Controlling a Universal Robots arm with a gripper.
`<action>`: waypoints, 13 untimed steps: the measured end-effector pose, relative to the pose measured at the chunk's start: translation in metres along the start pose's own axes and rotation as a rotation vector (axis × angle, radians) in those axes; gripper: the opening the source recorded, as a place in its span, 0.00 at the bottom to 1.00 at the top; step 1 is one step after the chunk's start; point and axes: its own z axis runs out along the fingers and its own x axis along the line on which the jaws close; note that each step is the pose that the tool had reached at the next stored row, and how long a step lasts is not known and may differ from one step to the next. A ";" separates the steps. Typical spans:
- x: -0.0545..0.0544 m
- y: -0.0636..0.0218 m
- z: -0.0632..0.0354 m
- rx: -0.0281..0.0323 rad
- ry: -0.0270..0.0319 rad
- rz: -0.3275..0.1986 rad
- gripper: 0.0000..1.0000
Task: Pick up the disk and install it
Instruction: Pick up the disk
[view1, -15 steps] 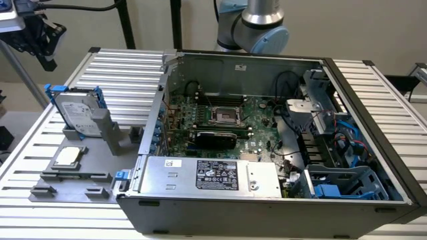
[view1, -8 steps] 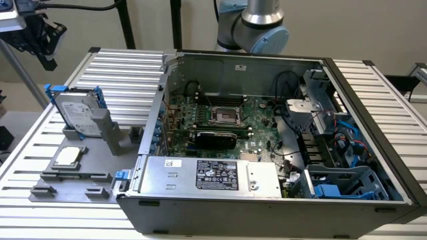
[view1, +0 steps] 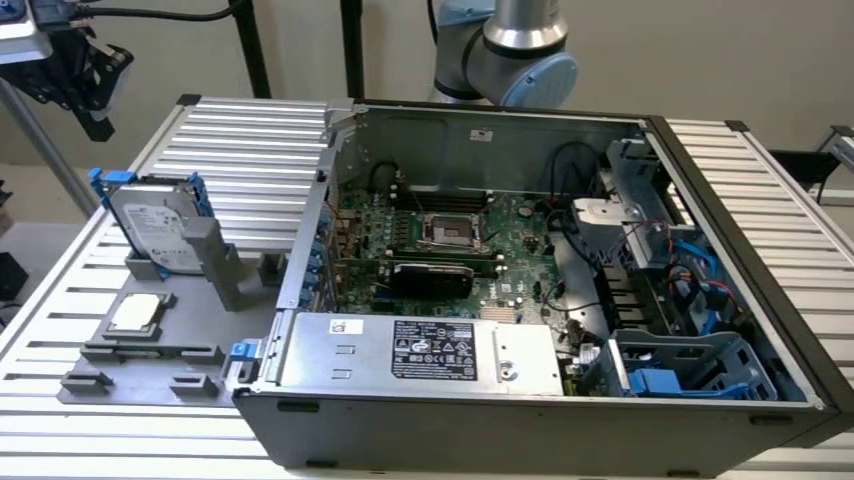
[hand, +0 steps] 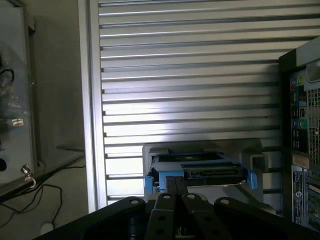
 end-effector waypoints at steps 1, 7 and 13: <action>0.000 0.0000 0.0000 0.0000 0.0000 0.000 0.11; 0.000 0.0000 0.0005 0.0003 0.0020 -0.055 0.11; 0.000 -0.0001 0.0015 0.0007 0.0070 -0.163 0.11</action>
